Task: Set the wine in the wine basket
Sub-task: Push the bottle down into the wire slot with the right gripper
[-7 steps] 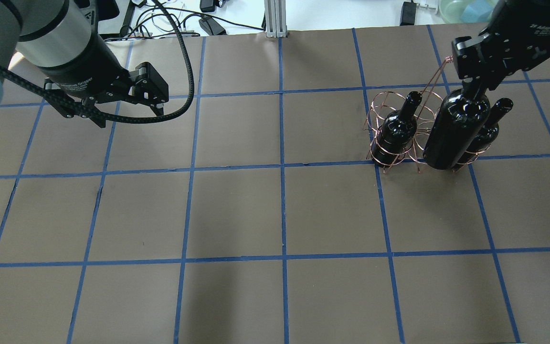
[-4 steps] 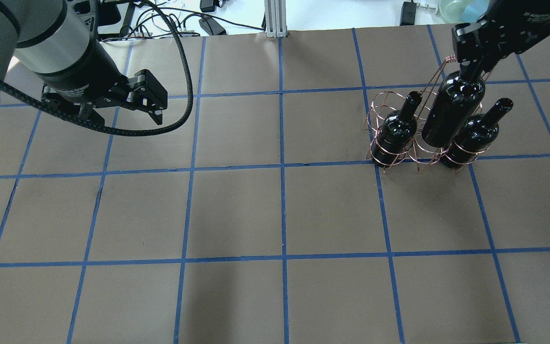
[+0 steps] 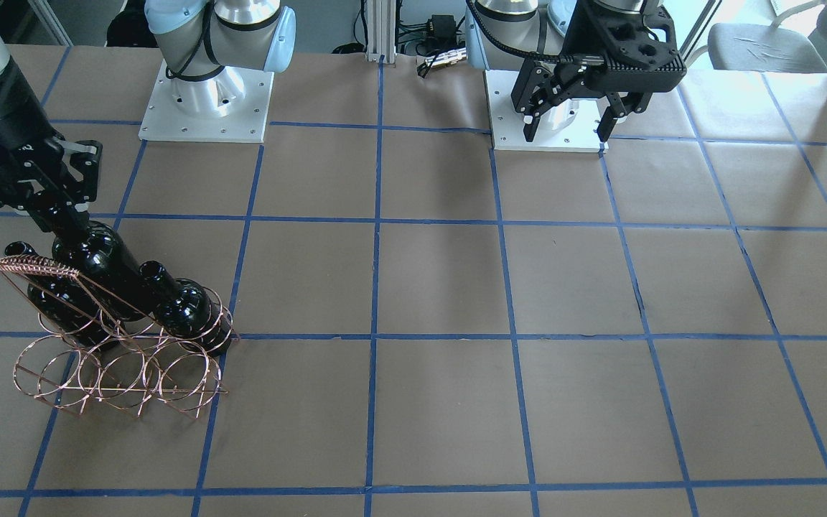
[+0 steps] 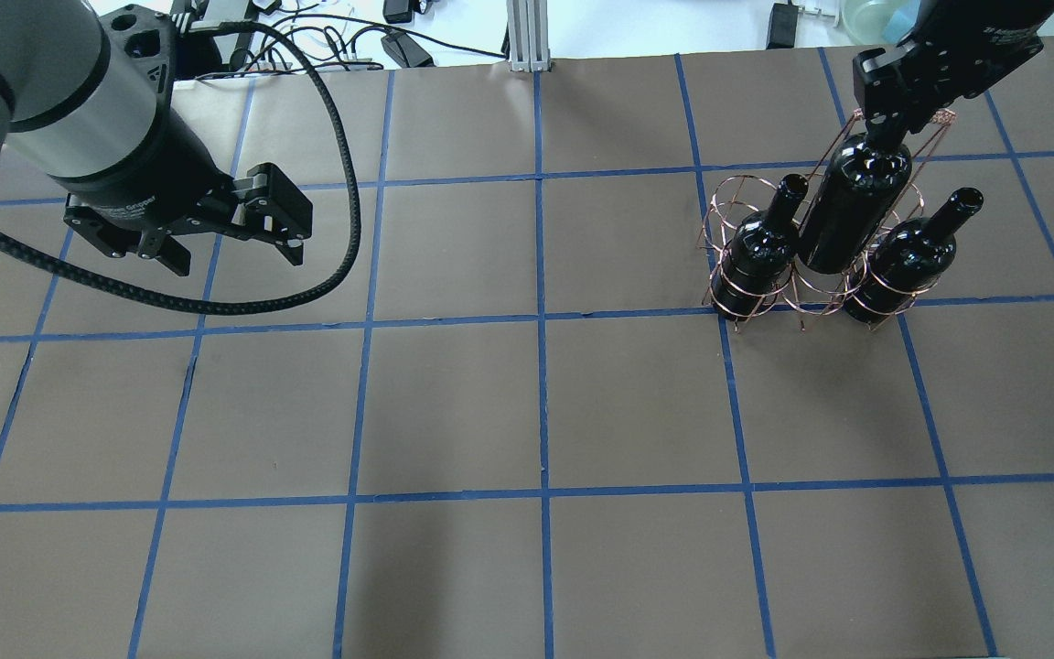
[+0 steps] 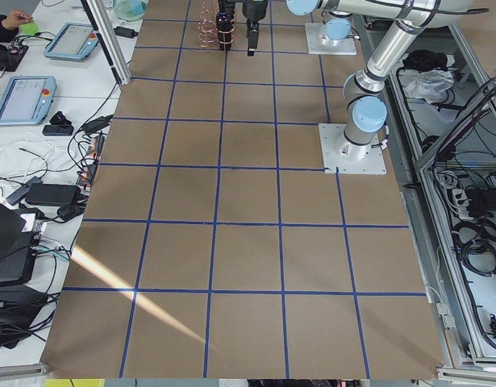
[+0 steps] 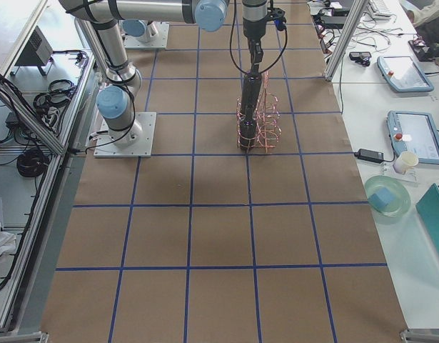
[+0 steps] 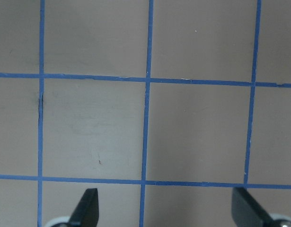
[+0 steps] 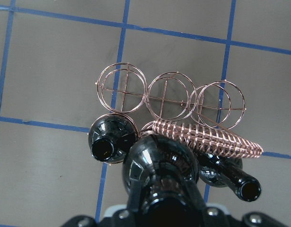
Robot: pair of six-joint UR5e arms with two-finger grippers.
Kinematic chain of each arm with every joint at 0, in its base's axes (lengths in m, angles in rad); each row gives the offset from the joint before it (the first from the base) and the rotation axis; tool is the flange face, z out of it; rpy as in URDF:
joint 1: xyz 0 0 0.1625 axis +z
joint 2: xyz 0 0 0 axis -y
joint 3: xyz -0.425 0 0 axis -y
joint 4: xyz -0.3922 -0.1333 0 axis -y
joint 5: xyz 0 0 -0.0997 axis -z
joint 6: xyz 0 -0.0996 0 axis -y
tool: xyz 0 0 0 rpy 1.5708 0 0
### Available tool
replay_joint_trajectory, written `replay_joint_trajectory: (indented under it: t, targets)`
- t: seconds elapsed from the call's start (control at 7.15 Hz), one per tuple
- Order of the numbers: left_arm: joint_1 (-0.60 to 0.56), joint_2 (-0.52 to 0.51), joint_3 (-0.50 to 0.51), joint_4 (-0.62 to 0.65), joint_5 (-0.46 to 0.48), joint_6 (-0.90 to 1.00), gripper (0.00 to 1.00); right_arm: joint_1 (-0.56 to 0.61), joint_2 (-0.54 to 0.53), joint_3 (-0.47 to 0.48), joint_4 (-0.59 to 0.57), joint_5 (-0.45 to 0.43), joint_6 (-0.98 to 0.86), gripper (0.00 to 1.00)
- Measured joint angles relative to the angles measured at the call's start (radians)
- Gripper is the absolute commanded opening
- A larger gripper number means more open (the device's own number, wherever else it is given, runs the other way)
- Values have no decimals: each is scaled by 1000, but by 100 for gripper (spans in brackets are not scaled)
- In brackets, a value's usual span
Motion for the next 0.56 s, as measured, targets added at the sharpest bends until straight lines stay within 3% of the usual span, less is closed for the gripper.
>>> replay_joint_trajectory:
  t: [0.56]
  targets:
    - [5,4,1,18,-1,-1,100,-39,2,22,4,19,-57,2]
